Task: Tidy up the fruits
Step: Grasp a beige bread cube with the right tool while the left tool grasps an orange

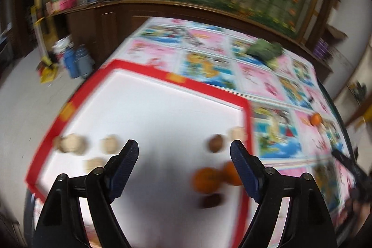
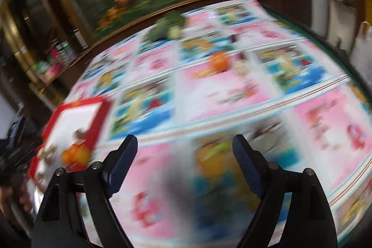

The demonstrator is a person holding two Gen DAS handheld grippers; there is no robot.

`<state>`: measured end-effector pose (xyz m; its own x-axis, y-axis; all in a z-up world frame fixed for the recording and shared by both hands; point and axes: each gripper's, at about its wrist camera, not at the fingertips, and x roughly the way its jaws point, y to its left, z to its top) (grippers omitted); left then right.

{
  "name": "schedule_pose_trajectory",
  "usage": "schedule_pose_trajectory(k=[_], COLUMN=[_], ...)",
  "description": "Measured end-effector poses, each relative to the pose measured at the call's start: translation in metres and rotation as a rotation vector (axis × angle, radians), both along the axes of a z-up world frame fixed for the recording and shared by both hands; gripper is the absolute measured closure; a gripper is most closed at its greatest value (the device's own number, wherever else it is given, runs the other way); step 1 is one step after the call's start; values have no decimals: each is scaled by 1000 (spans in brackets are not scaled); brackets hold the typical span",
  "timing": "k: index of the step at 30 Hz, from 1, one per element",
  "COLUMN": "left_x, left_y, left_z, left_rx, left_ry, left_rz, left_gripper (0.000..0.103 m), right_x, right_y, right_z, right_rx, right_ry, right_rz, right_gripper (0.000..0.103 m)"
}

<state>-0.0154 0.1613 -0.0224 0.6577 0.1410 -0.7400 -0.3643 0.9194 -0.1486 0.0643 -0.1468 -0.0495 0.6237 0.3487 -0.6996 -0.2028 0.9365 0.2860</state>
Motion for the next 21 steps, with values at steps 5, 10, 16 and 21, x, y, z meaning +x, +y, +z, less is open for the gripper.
schedule_pose_trajectory(k=[5,10,16,21], left_x=[25,45,72,104], left_y=[-49,-77,-111,-149], left_z=[4,1,-3,-9], left_rx=[50,57,76,88], left_ry=[5,17,34,44], left_rz=[-140,-204,-250,-313], left_gripper=[22,22,22,22], right_x=[61,106,133,125], right_y=[-22,-20,-11,-23], right_z=[-10,-18,-29,-27], right_rx=[-77,-147,-216,-191], right_ry=[35,46,55,44], right_rz=[-46,-41,-20,-18], right_gripper=[46,61,78,79])
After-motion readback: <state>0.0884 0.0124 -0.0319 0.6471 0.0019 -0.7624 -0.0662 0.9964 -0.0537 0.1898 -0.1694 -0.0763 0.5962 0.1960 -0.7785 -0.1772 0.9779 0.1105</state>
